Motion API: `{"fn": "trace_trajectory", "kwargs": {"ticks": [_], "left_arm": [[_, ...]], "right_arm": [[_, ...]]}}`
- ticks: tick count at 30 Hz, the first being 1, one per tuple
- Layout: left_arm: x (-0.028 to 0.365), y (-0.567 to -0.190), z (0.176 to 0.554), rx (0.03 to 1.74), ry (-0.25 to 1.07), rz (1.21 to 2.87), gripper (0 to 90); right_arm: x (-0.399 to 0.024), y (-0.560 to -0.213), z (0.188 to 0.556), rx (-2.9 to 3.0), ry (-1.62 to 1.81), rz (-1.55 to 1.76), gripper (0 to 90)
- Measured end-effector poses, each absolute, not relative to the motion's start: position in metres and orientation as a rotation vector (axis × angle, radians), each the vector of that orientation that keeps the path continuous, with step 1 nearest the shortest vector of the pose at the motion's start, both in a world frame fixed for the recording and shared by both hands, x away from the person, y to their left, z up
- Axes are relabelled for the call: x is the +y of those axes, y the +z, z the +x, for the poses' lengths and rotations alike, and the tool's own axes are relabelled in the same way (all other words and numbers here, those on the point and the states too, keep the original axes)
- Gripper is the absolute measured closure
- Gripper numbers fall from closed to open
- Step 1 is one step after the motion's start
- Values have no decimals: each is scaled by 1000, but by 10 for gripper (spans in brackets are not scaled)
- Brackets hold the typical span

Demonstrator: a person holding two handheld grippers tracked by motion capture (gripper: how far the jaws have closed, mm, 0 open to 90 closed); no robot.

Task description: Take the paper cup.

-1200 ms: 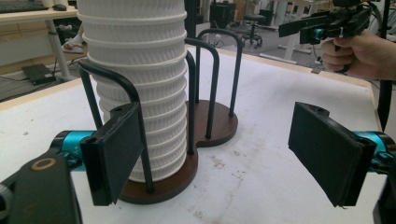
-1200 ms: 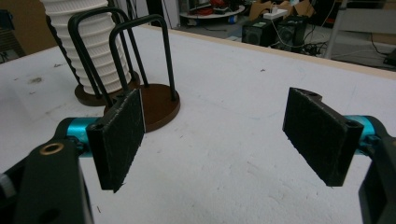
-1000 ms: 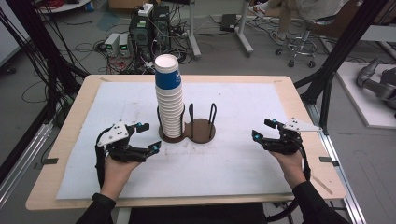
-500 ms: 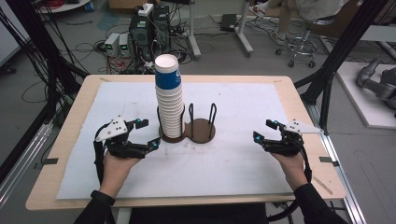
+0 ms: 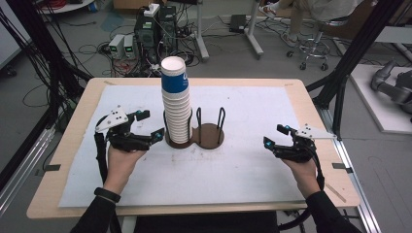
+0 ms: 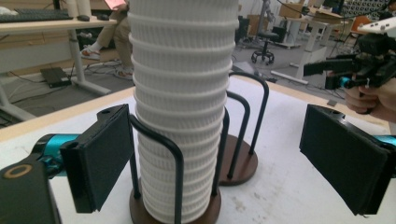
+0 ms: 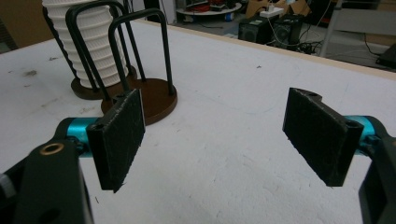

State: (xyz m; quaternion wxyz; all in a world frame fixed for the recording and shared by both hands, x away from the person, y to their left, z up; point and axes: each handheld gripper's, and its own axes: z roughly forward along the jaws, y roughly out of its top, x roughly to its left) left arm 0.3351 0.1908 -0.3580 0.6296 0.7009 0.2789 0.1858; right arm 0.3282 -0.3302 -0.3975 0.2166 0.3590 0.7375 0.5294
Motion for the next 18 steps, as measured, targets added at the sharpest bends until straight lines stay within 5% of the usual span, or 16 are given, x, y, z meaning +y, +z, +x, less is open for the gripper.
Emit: {"fn": "trace_trajectory", "kwargs": {"ticks": [18], "left_arm": [[180, -341, 363, 629, 422, 1626, 62]], "right_arm": [[-327, -399, 330, 2055, 1467, 982, 214]]}}
